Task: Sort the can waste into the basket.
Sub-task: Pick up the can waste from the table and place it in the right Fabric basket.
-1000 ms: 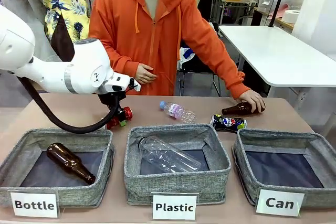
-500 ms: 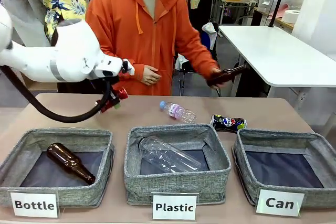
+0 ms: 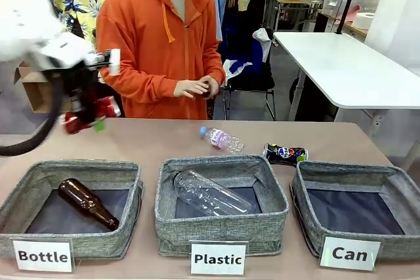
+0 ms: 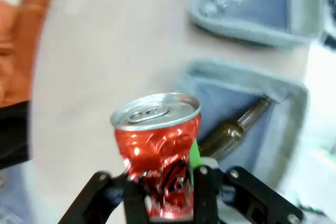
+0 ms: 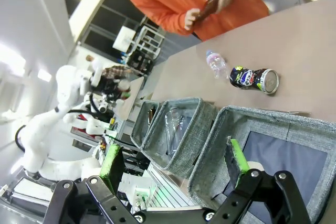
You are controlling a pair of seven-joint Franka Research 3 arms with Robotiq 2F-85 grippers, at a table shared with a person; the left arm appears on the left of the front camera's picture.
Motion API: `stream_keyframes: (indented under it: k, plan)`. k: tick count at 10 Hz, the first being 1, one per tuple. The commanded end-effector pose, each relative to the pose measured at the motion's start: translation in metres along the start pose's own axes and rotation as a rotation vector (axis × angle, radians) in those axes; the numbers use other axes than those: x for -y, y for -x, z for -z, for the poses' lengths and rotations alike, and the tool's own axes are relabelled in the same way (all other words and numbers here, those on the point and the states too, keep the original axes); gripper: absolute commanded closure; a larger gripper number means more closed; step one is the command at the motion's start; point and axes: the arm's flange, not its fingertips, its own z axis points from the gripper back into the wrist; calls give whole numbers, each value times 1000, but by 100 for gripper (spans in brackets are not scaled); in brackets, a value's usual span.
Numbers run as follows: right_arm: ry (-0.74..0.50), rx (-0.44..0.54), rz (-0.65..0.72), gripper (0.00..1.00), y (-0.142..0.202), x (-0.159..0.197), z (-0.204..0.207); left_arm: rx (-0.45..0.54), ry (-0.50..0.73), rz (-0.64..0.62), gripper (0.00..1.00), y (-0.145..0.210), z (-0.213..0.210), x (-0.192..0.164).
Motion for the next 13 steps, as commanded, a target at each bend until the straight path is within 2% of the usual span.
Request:
stream_keyframes:
  k: [1, 2, 3, 4, 5, 7, 8, 9, 11, 13]
  plan:
    - [-16, 19, -28, 0, -2, 0, 0, 14, 21, 209, 100, 53, -15, 51]
    - [-16, 19, -28, 0, -2, 0, 0, 96, 26, 246, 100, 67, -19, 59]
    - [-16, 19, -28, 0, -2, 0, 0, 13, 34, 100, 100, 27, -12, 32]
    - [-16, 19, -28, 0, -2, 0, 0, 47, 42, 184, 78, 51, -19, 55]
    - [-16, 19, -28, 0, -2, 0, 0, 134, 263, 362, 78, 65, -41, 29]
    - [-16, 19, -28, 0, -2, 0, 0, 459, 477, 608, 78, 140, -125, -6]
    - [-16, 19, -28, 0, -2, 0, 0, 614, 483, 639, 78, 191, -161, -9]
    - [-16, 19, -28, 0, -2, 0, 0, 713, 423, 643, 78, 232, -174, -6]
    - [-16, 19, -28, 0, -2, 0, 0, 826, 338, 619, 78, 292, -179, 0]
    - [-16, 19, -28, 0, -2, 0, 0, 924, 289, 624, 78, 331, -164, 3]
